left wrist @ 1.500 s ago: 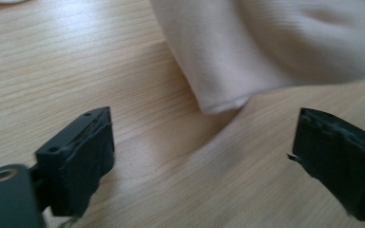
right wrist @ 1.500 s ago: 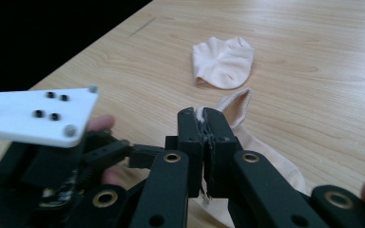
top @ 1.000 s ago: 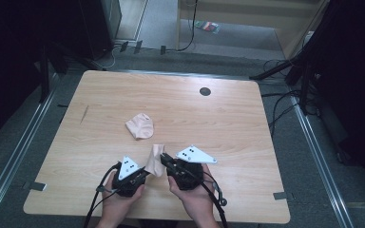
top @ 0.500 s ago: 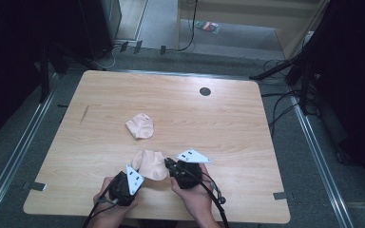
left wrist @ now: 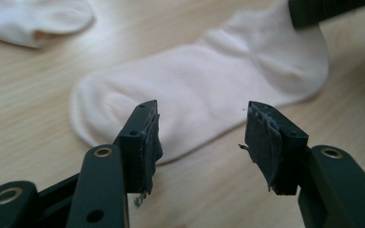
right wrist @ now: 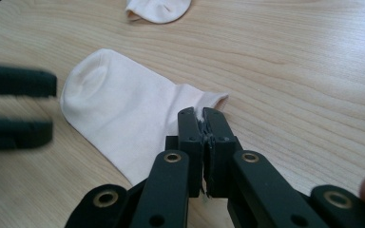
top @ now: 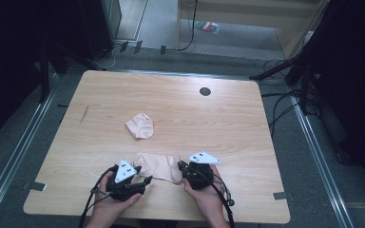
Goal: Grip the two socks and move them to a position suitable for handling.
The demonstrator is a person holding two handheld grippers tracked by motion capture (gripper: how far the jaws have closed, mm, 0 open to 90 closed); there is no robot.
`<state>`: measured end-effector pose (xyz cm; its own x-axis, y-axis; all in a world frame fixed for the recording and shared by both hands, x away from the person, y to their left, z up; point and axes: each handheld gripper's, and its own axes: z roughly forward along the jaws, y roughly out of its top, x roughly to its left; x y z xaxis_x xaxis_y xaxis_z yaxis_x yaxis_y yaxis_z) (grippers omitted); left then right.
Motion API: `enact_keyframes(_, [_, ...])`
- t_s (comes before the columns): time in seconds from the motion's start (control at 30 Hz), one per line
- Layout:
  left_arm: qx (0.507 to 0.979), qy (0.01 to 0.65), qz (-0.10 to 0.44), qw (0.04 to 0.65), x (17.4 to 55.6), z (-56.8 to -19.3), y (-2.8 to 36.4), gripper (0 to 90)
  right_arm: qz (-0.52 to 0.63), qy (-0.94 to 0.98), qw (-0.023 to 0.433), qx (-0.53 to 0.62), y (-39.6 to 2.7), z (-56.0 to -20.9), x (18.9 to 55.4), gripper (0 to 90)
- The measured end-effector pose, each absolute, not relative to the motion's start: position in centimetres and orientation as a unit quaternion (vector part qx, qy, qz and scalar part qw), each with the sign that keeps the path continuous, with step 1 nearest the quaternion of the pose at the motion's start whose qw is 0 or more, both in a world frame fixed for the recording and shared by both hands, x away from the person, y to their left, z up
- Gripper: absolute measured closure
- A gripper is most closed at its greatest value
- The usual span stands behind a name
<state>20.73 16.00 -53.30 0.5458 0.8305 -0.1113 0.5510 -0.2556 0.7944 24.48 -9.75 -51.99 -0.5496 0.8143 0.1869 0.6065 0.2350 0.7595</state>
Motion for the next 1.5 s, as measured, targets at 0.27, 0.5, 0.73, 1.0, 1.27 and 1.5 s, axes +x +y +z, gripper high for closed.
enact_keyframes(0.27, [0.717,0.523,0.165,0.43,24.6,-53.7,20.0,53.3,0.416,0.779,0.127,0.452,-9.9,-52.2,24.6,88.4])
enact_keyframes(0.5, [0.747,0.507,0.157,0.4,25.7,-54.4,18.4,66.8,0.415,0.779,0.127,0.452,-9.8,-52.3,24.5,88.4])
enact_keyframes(0.73, [0.762,0.503,0.158,0.376,25.6,-54.7,18.2,87.9,0.414,0.78,0.127,0.452,-10.0,-52.4,24.6,88.4])
enact_keyframes(1.0, [0.748,0.505,0.156,0.4,23.5,-53.3,18.3,89.9,0.42,0.773,0.133,0.457,-10.5,-51.9,24.5,88.4])
enact_keyframes(1.27, [0.758,0.496,0.143,0.399,20.3,-53.4,16.8,89.9,0.416,0.773,0.132,0.461,-12.0,-51.3,23.3,88.4])
enact_keyframes(1.5, [0.765,0.492,0.137,0.393,19.1,-53.9,16.1,90.0,0.405,0.778,0.124,0.464,-13.2,-51.9,21.7,88.5])
